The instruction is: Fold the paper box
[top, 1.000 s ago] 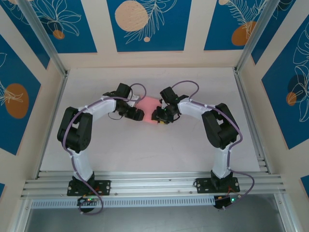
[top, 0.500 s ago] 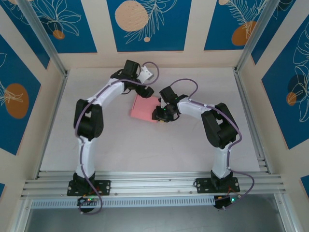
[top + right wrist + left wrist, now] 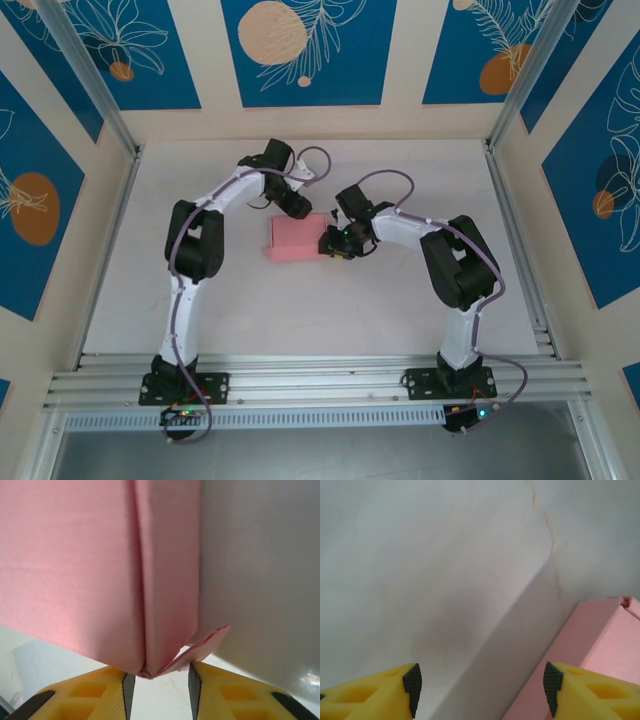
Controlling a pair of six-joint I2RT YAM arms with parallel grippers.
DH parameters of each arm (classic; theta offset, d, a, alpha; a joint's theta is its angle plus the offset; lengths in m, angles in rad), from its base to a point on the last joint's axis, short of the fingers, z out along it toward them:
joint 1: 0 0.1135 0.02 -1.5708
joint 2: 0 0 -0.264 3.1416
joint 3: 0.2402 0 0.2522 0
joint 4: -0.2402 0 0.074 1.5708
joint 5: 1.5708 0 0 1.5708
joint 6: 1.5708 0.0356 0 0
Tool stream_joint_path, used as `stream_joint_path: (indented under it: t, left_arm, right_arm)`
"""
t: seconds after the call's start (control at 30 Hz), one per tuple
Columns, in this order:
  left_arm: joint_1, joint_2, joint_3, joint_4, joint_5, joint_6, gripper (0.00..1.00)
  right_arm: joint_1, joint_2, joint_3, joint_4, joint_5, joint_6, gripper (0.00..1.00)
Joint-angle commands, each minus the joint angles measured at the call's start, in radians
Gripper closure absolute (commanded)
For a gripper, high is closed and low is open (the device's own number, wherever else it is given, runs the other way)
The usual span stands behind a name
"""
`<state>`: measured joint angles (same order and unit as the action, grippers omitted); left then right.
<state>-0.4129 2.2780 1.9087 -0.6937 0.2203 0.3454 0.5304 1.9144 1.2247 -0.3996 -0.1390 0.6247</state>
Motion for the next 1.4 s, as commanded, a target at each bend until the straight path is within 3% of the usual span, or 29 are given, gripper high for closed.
stream_joint_path:
  t: [0.0,0.2,0.37,0.53,0.63,0.73,0.87,1.1,1.37]
  left_arm:
    - [-0.005,-0.051,-0.096,-0.019,-0.084,-0.066,0.3]
    - [-0.005,-0.116,-0.167,0.002,-0.111,-0.063,0.27]
    - [-0.006,-0.198,-0.208,0.012,-0.147,-0.069,0.1]
    - [-0.015,-0.309,-0.28,0.029,-0.203,-0.102,0.1]
    - [-0.021,-0.36,-0.343,0.04,-0.245,-0.148,0.09]
    - [-0.027,-0.408,-0.433,0.075,-0.245,-0.173,0.1]
    - [-0.029,-0.41,-0.531,0.133,-0.221,-0.201,0.12]
    - [-0.029,-0.322,-0.53,0.145,-0.226,-0.24,0.24]
    - [-0.028,-0.321,-0.557,0.151,-0.211,-0.255,0.29]
  right_arm:
    - [-0.002,-0.025,-0.021,0.039,0.0,0.002,0.64]
    - [0.021,-0.053,0.003,-0.033,0.054,-0.028,0.58]
    - [0.042,-0.189,-0.027,-0.122,0.153,-0.062,0.54]
    - [0.022,-0.246,-0.051,-0.134,0.206,-0.036,0.54]
    - [0.01,-0.215,-0.047,-0.099,0.164,-0.057,0.54]
    - [0.011,-0.177,-0.046,-0.018,0.07,-0.119,0.52]
    - [0.013,-0.112,0.001,-0.016,0.063,-0.189,0.43]
    - [0.021,-0.059,0.057,-0.046,0.068,-0.259,0.35]
    - [0.044,-0.082,0.028,-0.042,0.062,-0.291,0.34]
